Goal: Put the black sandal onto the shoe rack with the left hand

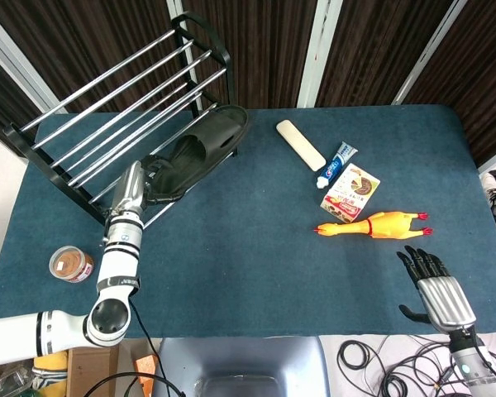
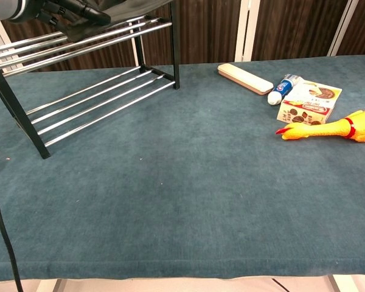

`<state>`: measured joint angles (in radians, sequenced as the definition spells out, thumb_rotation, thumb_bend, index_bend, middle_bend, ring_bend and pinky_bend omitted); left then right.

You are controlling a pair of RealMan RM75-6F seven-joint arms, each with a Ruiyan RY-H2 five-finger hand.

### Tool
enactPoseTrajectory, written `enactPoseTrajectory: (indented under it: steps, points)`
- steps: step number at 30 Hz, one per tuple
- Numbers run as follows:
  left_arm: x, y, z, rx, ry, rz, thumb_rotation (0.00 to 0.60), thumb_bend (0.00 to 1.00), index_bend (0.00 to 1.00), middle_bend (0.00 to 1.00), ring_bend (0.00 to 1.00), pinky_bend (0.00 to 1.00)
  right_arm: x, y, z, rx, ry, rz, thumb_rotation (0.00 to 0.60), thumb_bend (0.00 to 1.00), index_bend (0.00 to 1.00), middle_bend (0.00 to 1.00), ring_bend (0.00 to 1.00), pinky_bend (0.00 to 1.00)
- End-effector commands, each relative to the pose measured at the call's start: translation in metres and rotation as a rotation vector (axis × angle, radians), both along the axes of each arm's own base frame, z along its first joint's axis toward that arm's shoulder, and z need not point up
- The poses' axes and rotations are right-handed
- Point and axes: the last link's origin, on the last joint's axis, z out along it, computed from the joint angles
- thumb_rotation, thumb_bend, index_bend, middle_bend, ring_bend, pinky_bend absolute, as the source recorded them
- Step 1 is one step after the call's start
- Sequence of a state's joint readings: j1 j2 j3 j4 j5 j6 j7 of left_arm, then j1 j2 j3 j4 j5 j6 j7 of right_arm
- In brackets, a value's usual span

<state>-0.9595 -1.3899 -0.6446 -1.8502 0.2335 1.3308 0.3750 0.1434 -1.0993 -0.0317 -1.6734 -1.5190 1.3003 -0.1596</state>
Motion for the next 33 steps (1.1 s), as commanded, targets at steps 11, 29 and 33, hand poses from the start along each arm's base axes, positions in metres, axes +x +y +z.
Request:
enactPoseTrajectory:
  steps: [11, 29, 33]
  points:
    - [-0.019, 0.043, 0.011, 0.132, 0.134, 0.119, 0.6, 0.35, 0.47, 0.79, 0.76, 0.89, -0.001, 0.0, 0.003, -0.005, -0.004, -0.004, 0.6, 0.13, 0.0, 0.0, 0.0, 0.12]
    - [-0.034, 0.049, 0.009, 0.059, 0.345, 0.162, 0.525, 0.3, 0.31, 0.48, 0.46, 0.61, -0.002, 0.001, 0.003, -0.008, 0.002, -0.01, 0.6, 0.13, 0.0, 0.0, 0.0, 0.12]
    - [-0.035, 0.049, 0.008, 0.039, 0.369, 0.158, 0.453, 0.28, 0.21, 0.32, 0.28, 0.43, -0.002, 0.0, 0.004, -0.01, 0.0, -0.01, 0.6, 0.13, 0.0, 0.0, 0.0, 0.12]
